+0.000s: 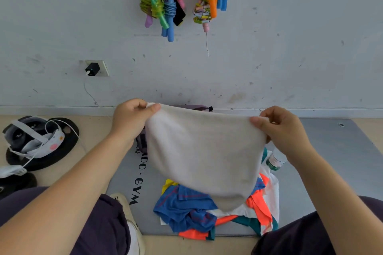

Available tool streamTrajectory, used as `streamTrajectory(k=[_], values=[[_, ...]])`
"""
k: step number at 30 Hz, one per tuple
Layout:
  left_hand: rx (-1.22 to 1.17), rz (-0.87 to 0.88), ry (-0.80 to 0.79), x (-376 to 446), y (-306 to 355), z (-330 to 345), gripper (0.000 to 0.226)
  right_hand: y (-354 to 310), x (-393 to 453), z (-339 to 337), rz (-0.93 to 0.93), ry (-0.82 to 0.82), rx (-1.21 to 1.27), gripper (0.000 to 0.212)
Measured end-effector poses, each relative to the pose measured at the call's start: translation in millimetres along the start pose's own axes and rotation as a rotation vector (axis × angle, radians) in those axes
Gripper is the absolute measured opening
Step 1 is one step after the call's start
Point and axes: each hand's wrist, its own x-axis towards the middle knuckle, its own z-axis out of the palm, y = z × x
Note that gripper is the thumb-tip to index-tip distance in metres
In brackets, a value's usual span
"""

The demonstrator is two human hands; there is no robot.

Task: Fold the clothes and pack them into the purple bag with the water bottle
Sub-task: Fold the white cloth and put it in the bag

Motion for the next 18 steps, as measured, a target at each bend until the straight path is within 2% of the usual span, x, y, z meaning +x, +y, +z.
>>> streamTrajectory(k=[2, 5, 9, 13, 15, 18], values=[[0.050, 0.009, -0.031, -0.7, -1.1, 4.0, 0.025, -1.1, -2.8, 3.8, 0.006, -0.063, -0.055, 0.019], [0.033, -0.037, -0.128, -6.4, -1.8, 15.5, 0.015, -6.5, -12.4, 12.2, -0.001, -0.271, -0.078, 0.014], [-0.026, -0.078, -0.290, -29.7, 2.3, 40.2, 0.007, -16.9, -28.2, 27.7, 0.039, -0.556, 0.078, 0.006], [-0.128, -0.097, -0.492, -54.8, 10.2, 57.5, 0.006, -22.9, -36.9, 34.4, 0.042, -0.734, 0.190, 0.023], [-0.164, -0.107, -0.573, -60.9, 13.7, 59.4, 0.012, -25.7, -37.9, 36.1, -0.006, -0.706, 0.177, 0.022], [-0.222, -0.135, -0.637, -65.5, 19.1, 57.8, 0.010, -25.4, -38.6, 39.7, -0.097, -0.501, 0.044, 0.003]])
